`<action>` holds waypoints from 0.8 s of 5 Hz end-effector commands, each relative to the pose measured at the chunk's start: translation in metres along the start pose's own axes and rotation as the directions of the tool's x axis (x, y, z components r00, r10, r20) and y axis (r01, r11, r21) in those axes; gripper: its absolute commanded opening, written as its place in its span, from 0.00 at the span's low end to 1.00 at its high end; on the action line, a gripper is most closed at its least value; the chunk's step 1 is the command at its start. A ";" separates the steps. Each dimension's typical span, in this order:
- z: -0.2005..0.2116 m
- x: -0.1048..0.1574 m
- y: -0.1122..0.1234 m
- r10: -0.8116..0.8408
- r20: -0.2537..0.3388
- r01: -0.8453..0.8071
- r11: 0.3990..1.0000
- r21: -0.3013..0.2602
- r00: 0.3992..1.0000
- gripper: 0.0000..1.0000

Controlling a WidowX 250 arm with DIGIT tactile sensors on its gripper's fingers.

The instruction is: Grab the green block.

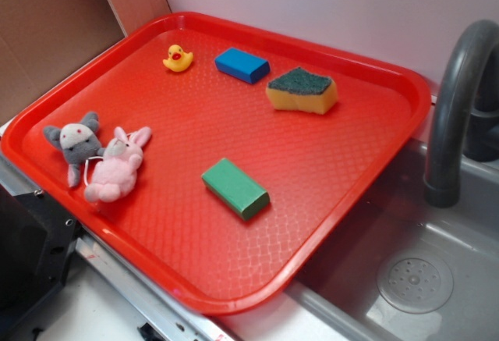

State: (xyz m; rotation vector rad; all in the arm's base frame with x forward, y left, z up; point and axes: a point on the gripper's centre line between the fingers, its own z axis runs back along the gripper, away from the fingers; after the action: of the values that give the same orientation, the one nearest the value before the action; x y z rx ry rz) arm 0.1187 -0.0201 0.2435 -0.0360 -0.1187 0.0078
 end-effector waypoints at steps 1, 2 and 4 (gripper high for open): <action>0.000 0.000 0.000 0.000 0.000 0.000 1.000 0.000 1.000 1.00; -0.003 0.036 -0.013 -0.259 -0.130 0.273 0.956 0.106 0.957 1.00; -0.044 0.082 -0.063 -0.664 -0.348 0.726 0.683 0.078 0.662 1.00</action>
State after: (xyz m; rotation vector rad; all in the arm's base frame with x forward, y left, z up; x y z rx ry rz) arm 0.2080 -0.0773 0.1992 0.2358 0.2416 -0.7679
